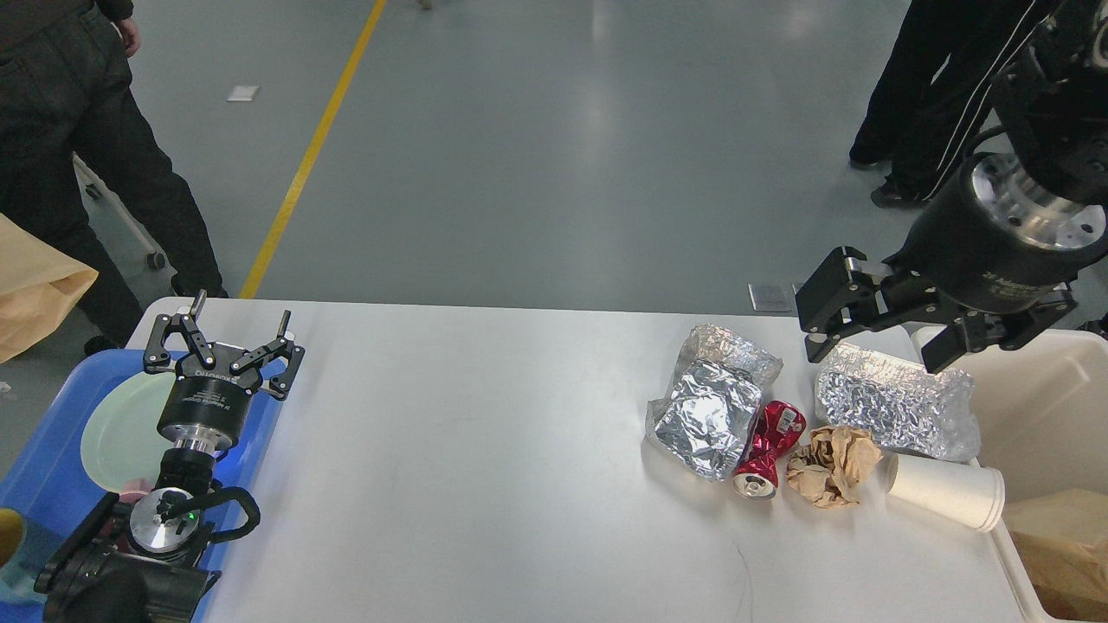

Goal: Tidy desktop
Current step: 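Lower the right gripper toward the crumpled silver foil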

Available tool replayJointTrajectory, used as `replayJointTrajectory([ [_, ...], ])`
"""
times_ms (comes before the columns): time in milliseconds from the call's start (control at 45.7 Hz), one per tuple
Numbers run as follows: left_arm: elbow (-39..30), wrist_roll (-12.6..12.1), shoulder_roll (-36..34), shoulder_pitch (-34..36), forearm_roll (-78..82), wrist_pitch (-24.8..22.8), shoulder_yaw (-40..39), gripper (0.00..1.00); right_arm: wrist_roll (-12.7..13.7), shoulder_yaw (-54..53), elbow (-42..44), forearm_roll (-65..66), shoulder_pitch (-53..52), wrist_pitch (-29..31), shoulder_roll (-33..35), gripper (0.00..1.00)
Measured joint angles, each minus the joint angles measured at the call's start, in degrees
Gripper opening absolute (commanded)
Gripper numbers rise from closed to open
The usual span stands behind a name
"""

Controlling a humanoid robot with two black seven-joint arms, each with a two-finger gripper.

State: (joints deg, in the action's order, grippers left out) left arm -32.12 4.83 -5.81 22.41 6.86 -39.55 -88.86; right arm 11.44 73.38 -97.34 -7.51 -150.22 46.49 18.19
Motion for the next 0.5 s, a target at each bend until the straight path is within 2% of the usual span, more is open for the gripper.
replayJointTrajectory([
  [131, 0.0, 0.0, 0.0, 0.0, 0.0, 0.0, 0.0, 0.96, 0.0, -0.6, 0.6, -0.1, 1.1, -1.3, -0.1, 0.93],
  [241, -0.1, 0.0, 0.0, 0.0, 0.0, 0.0, 0.0, 0.96, 0.0, -2.3, 1.4, -0.1, 5.1, -5.1, 0.1, 0.93],
  [350, -0.1, 0.0, 0.1, 0.0, 0.0, 0.0, 0.0, 0.96, 0.1, -6.1, 3.8, -0.1, 11.9, -9.9, 0.0, 0.93],
  [504, -0.1, -0.1, 0.1, 0.0, 0.0, 0.0, 0.0, 0.96, 1.6, -13.2, 9.3, 0.0, 22.2, -13.2, -1.0, 0.93],
])
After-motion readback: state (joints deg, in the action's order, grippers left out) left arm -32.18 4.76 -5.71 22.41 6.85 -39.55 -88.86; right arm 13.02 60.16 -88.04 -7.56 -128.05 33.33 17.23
